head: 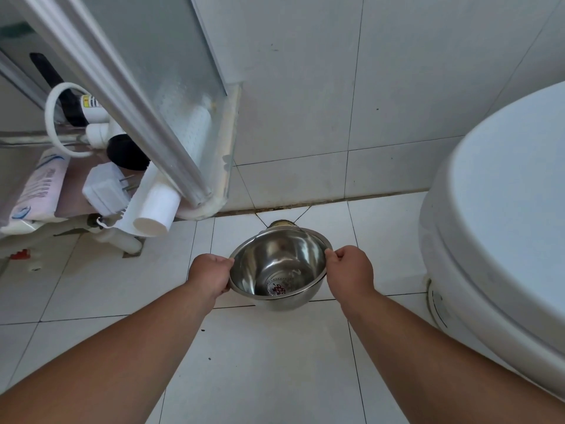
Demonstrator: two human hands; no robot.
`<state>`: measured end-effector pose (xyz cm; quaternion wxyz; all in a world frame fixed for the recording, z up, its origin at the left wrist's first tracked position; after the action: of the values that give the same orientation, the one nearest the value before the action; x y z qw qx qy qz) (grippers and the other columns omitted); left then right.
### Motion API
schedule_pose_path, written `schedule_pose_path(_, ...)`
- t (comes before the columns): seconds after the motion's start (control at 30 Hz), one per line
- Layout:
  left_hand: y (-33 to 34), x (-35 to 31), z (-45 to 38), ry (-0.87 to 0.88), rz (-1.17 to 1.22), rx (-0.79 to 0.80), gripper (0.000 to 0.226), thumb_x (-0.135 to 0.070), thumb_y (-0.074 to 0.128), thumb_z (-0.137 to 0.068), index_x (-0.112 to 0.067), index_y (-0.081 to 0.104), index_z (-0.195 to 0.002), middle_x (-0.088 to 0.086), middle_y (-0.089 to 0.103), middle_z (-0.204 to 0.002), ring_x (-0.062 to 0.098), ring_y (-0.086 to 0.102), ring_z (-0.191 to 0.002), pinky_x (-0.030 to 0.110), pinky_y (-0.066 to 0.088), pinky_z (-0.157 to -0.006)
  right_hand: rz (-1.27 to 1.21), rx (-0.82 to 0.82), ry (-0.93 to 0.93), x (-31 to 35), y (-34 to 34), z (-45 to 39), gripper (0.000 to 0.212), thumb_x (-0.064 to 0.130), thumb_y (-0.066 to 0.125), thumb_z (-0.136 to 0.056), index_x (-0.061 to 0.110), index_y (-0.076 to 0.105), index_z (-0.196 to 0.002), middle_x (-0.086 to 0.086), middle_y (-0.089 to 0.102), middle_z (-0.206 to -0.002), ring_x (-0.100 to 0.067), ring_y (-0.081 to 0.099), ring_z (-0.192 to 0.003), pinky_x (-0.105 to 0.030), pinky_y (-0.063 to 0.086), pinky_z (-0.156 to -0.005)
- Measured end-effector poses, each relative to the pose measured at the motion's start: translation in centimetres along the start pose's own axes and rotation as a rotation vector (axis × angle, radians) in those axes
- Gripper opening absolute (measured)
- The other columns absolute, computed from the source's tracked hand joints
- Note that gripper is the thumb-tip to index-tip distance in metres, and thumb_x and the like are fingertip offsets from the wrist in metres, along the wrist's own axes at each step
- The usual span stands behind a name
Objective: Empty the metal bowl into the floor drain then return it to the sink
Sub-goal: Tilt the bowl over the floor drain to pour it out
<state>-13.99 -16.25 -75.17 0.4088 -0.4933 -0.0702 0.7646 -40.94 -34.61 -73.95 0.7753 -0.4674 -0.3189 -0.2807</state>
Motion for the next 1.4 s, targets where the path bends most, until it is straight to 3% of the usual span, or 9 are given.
schedule_pose_path(0.2,0.0,-0.4,-0.3,0.017,-0.014,0.008,0.016,-0.015,0.069,-0.100,-0.007,0.070,-0.086,0.019,0.063,-0.080,0.031,0.056,-0.072,0.043,0.050,-0.072,0.005,0.000,-0.001,0.2,0.0,-0.2,0.041,0.029,0.055,-0.103,0.017,0.044,-0.065,0.004,0.046,-0.060,-0.013,0.041,-0.053,-0.029,0.029,-0.050)
schedule_pose_path(0.5,0.0,-1.0,0.0,0.007,-0.014,0.005,0.012,-0.012,0.069,-0.100,-0.008,0.069,-0.089,0.018,0.056,-0.079,0.030,0.048,-0.071,0.041,0.049,-0.071,0.016,-0.003,0.007,0.4,-0.1,-0.4,0.047,0.027,0.055,-0.102,0.021,0.037,-0.060,0.006,0.039,-0.055,-0.013,0.035,-0.049,-0.029,0.025,-0.048)
schedule_pose_path(0.63,-0.1,-1.4,-0.1,-0.005,-0.016,-0.001,0.019,-0.012,0.070,-0.101,-0.002,0.072,-0.084,0.018,0.065,-0.077,0.029,0.053,-0.059,0.033,0.057,-0.064,0.003,-0.008,0.016,0.4,-0.1,-0.5,0.046,0.028,0.056,-0.102,0.020,0.038,-0.059,0.005,0.040,-0.055,-0.013,0.036,-0.048,-0.029,0.025,-0.048)
schedule_pose_path(0.8,-0.3,-1.3,-0.5,-0.024,-0.004,-0.017,0.017,-0.013,0.071,-0.101,-0.001,0.074,-0.089,0.017,0.068,-0.077,0.027,0.055,-0.053,0.029,0.056,-0.056,0.001,0.002,0.015,0.6,0.1,-0.5,0.047,0.027,0.056,-0.101,0.019,0.037,-0.058,0.005,0.038,-0.052,-0.014,0.034,-0.046,-0.029,0.025,-0.047)
schedule_pose_path(1.03,-0.6,-1.2,-0.7,-0.033,0.012,-0.019,0.016,-0.013,0.070,-0.100,0.002,0.076,-0.095,0.018,0.067,-0.079,0.029,0.053,-0.055,0.036,0.058,-0.066,-0.024,0.000,0.021,1.0,0.3,-0.4,0.050,0.027,0.056,-0.101,0.018,0.038,-0.056,0.005,0.039,-0.050,-0.015,0.035,-0.045,-0.029,0.028,-0.047)
schedule_pose_path(1.3,-0.8,-0.9,-0.8,-0.068,0.051,0.002,0.013,-0.010,0.068,-0.100,0.001,0.072,-0.093,0.015,0.055,-0.072,0.024,0.038,-0.049,0.034,0.052,-0.062,-0.041,-0.004,0.046,1.1,0.6,-0.3,0.055,0.027,0.058,-0.102,0.020,0.037,-0.051,0.007,0.036,-0.045,-0.013,0.033,-0.041,-0.027,0.026,-0.045)
schedule_pose_path(1.4,-0.8,-0.8,-0.8,-0.086,0.075,0.018,0.012,-0.007,0.069,-0.099,0.000,0.070,-0.090,0.015,0.053,-0.073,0.022,0.036,-0.051,0.028,0.048,-0.054,-0.049,-0.002,0.054,1.1,0.5,-0.3,0.057,0.027,0.058,-0.101,0.020,0.035,-0.050,0.008,0.033,-0.041,-0.012,0.030,-0.038,-0.026,0.025,-0.045)
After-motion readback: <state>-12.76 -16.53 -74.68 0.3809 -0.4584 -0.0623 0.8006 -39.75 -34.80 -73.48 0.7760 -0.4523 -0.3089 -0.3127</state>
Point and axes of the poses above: each hand's wrist, its own z-axis away from the middle knuckle, its own y-axis out of the palm, x = y × z, the point moved 6 cm from there along -z, towards the middle knuckle
